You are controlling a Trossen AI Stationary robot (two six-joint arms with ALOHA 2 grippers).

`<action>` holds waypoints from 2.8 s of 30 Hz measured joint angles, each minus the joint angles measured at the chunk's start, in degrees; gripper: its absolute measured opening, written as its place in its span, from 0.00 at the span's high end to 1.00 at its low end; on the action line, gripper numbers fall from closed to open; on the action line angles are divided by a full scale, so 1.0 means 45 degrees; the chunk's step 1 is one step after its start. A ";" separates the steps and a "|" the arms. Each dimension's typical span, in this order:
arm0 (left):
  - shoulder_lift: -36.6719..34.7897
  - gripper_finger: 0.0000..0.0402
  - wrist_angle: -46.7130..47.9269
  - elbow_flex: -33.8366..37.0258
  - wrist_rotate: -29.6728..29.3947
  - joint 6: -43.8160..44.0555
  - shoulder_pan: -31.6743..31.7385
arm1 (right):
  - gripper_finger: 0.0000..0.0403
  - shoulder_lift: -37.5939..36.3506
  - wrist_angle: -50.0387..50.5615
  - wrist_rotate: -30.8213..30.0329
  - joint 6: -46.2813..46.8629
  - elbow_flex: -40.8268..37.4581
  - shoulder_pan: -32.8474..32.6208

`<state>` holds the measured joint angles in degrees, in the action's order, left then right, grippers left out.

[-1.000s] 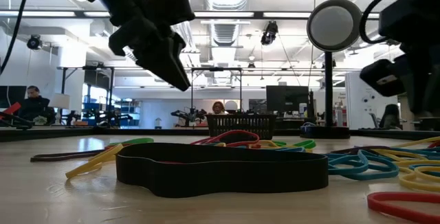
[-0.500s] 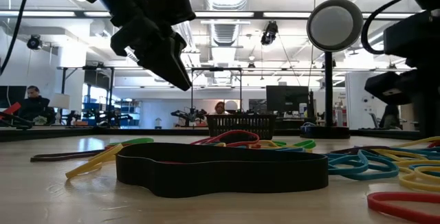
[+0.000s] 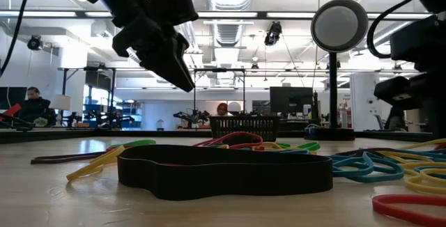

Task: Pick and place rubber bands into bin
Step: Put the black rubber band into the basket

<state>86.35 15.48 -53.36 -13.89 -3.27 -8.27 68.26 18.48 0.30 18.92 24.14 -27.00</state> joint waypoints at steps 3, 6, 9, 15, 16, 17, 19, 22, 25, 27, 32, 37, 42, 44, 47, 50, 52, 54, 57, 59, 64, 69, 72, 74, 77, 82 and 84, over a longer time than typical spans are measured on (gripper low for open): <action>0.0000 0.81 -0.0004 0.0000 0.0000 0.0000 0.0000 | 0.86 0.0215 0.0046 0.0002 0.0000 -0.0027 0.0000; 0.0000 0.81 -0.0009 0.0000 0.0000 0.0000 0.0000 | 0.86 0.0470 0.0034 -0.0197 0.0066 -0.0029 0.0000; 0.0000 0.81 -0.0009 0.0000 0.0000 0.0000 0.0000 | 0.89 0.0673 0.0039 -0.0586 0.0133 0.0024 0.0000; 0.0000 0.81 -0.0017 0.0005 0.0000 -0.0005 0.0000 | 0.98 0.0571 0.0019 -0.2178 -0.0785 0.0621 0.0000; 0.0000 0.81 -0.0021 0.0005 0.0000 -0.0010 0.0000 | 0.98 0.0521 0.0024 -0.2431 -0.0994 0.0759 0.0004; 0.0000 0.81 -0.0024 0.0005 0.0000 -0.0010 0.0000 | 0.98 0.0500 0.0017 -0.2703 -0.1281 0.0919 0.0005; 0.0000 0.81 -0.0029 0.0005 0.0000 -0.0010 0.0000 | 0.98 0.0429 0.0010 -0.3502 -0.1954 0.1224 0.0003; 0.0000 0.81 -0.0101 0.0005 0.0000 -0.0010 0.0000 | 0.98 0.0410 -0.0207 -0.5433 -0.3104 0.1769 0.0068; 0.0066 0.81 -0.0147 0.0006 0.0000 -0.0013 0.0000 | 0.98 0.0434 -0.1082 -0.7567 -0.4242 0.2162 0.0406; 0.0087 0.81 -0.0088 0.0040 0.0000 -0.0014 0.0000 | 0.98 0.0439 -0.2092 -0.8437 -0.5067 0.2320 0.0821; 0.0209 0.81 -0.0032 0.0087 -0.0002 -0.0005 0.0000 | 0.98 0.0444 -0.4700 -0.8723 -0.6536 0.2399 0.2365; 0.0204 0.81 0.0039 0.0087 0.0000 -0.0005 0.0000 | 0.98 0.0915 -0.6302 -0.8346 -0.7300 0.2370 0.4041; 0.0199 0.81 0.0039 0.0106 -0.0005 -0.0005 0.0000 | 0.98 0.2324 -0.7852 -0.7404 -0.6907 0.2370 0.5552; 0.0199 0.81 0.0026 0.0118 -0.0005 -0.0005 0.0000 | 0.98 0.3040 -0.8424 -0.7397 -0.6912 0.2453 0.5977; 0.0199 0.81 0.0137 0.0141 -0.0005 -0.0001 0.0000 | 0.98 0.4057 -0.9276 -0.7393 -0.6912 0.2701 0.6500; 0.0197 0.81 0.0136 0.0237 -0.0005 0.0002 0.0000 | 0.98 0.4929 -0.9292 -0.7397 -0.6912 0.3140 0.6934; 0.0199 0.81 0.0171 0.0311 -0.0001 0.0006 0.0000 | 0.98 0.5406 -0.9301 -0.7397 -0.6914 0.3426 0.7178; 0.0194 0.81 0.0108 0.0368 -0.0003 0.0126 0.0000 | 0.98 0.5788 -0.9309 -0.7401 -0.6908 0.3710 0.7398; 0.0189 0.81 0.0131 0.0547 0.0000 0.0330 0.0000 | 0.98 0.6186 -0.9149 -0.7324 -0.6956 0.4016 0.7677; 0.0189 0.81 0.0138 0.0659 -0.0002 0.0330 0.0000 | 0.97 0.6336 -0.9144 -0.7261 -0.7050 0.4151 0.7791; 0.0189 0.81 0.0132 0.0792 0.0000 0.0335 0.0000 | 0.89 0.6424 -0.9137 -0.6720 -0.7140 0.4226 0.7973; 0.0109 0.81 0.0129 0.0792 0.0000 0.0328 0.0000 | 0.78 0.6253 -0.9112 -0.6717 -0.7180 0.4221 0.8024; -0.0023 0.81 0.0402 0.0792 -0.0003 0.0323 0.0000 | 0.73 0.6090 -0.9117 -0.6699 -0.7212 0.4221 0.8014; -0.0123 0.81 0.0570 0.0778 -0.0001 0.0321 0.0000 | 0.71 0.6010 -0.8911 -0.6670 -0.7226 0.4224 0.8037; -0.0272 0.81 0.0843 0.0777 -0.0002 0.0335 0.0000 | 0.70 0.5895 -0.7860 -0.6242 -0.6521 0.4486 0.8179; -0.0406 0.81 0.0803 0.0777 0.0000 0.0344 0.0000 | 0.71 0.5771 -0.6432 -0.5003 -0.5920 0.4966 0.8612; -0.0453 0.81 0.0801 0.0777 0.0000 0.0353 0.0000 | 0.70 0.5718 -0.6425 -0.4994 -0.6089 0.5084 0.8610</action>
<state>84.31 19.09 -49.87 -13.89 -1.68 -8.27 93.99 -10.43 -22.18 -8.48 47.02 11.74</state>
